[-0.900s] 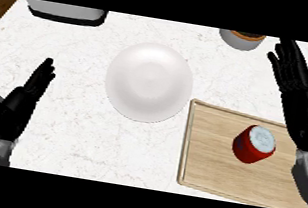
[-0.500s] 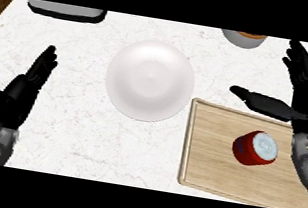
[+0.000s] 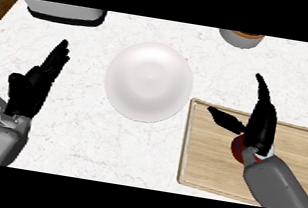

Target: Pick the can from the tray and place it in the plate

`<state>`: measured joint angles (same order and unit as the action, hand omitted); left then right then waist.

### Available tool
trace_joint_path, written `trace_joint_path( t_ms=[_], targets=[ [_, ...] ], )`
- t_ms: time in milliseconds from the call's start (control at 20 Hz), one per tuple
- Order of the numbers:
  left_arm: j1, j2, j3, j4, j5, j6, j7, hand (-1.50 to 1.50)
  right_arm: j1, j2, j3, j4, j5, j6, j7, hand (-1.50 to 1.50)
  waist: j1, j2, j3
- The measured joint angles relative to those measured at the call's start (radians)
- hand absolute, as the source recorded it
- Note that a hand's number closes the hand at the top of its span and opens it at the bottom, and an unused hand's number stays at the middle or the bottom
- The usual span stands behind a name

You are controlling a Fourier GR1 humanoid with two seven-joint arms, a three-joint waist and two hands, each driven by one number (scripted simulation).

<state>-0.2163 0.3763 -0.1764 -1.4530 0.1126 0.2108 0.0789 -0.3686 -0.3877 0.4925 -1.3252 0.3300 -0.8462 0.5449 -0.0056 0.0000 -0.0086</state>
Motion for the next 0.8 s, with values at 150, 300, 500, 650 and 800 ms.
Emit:
trace_joint_path(
  t_ms=[150,300,500,650,800],
  targets=[
    [-0.013,-0.008,0.003,0.01,-0.002,0.0,0.014,0.0,-0.008,-0.021,0.04,-0.017,0.167,0.012,0.134,-1.5,-0.01,-0.008,0.0],
    [-0.022,-0.002,0.017,0.024,0.001,-0.009,0.02,0.0,-0.008,-0.039,0.059,-0.092,0.339,0.054,0.277,-1.5,-0.02,-0.011,0.002],
    [-0.014,-0.001,0.024,0.022,-0.001,-0.01,0.019,0.0,-0.049,-0.076,0.048,-0.208,0.439,0.235,0.477,-1.5,-0.026,-0.016,0.002],
    [-0.012,-0.006,0.025,0.025,-0.004,-0.008,0.017,0.0,-0.059,-0.095,0.053,-0.266,0.419,0.384,0.568,-1.5,-0.028,-0.017,0.002],
    [-0.011,-0.007,0.027,0.029,-0.006,-0.01,0.01,0.0,-0.065,-0.098,0.046,-0.31,0.369,0.494,0.631,-1.5,-0.026,-0.015,0.002]
  ],
)
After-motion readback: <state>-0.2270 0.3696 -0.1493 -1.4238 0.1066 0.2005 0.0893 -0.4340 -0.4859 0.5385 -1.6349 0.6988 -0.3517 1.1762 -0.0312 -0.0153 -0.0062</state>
